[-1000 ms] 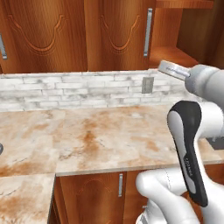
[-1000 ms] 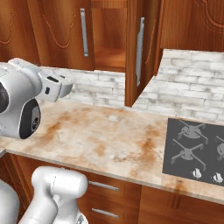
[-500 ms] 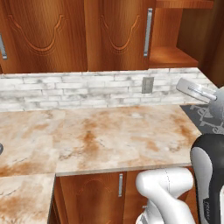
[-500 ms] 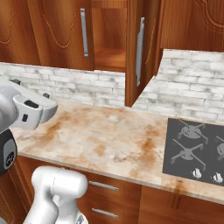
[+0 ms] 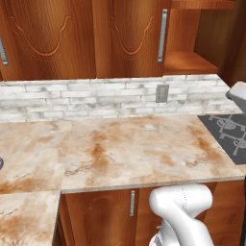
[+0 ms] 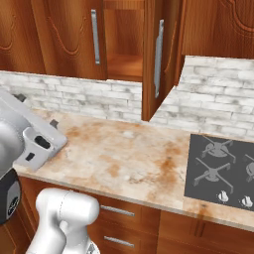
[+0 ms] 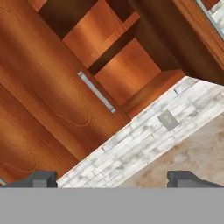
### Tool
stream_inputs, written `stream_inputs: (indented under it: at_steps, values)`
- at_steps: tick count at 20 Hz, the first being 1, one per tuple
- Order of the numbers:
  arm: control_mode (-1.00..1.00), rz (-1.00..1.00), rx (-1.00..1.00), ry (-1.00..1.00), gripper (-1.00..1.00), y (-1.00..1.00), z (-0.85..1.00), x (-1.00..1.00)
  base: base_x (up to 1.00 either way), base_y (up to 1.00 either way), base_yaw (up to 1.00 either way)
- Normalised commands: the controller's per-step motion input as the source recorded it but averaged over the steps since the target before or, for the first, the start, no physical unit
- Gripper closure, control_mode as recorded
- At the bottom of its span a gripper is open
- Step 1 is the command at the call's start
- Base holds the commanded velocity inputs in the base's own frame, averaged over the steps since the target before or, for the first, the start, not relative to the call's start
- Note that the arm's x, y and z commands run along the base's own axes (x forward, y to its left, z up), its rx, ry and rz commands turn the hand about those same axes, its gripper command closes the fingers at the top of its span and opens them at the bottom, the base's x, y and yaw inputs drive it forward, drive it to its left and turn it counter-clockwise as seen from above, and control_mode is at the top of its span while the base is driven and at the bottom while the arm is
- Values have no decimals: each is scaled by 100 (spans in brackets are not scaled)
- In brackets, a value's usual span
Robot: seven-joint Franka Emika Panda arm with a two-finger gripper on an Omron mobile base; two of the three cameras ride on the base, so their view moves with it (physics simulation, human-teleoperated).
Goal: Pick the avocado and bread from the counter and place them on the plate. Then pick the jam from the cabinet and place it next to the plate. Lastly close the cabinet door.
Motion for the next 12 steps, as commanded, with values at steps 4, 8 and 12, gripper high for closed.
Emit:
stream_inputs:
  at_steps: [4, 8, 12]
  values:
    - [-100, 0, 34, 0, -100, -42, 0, -3, 0, 0, 0]
    - [-100, 0, 28, 0, -100, -45, 0, 0, 0, 0, 0]
    - [-100, 2, 22, 0, -100, -41, 0, 0, 0, 0, 0]
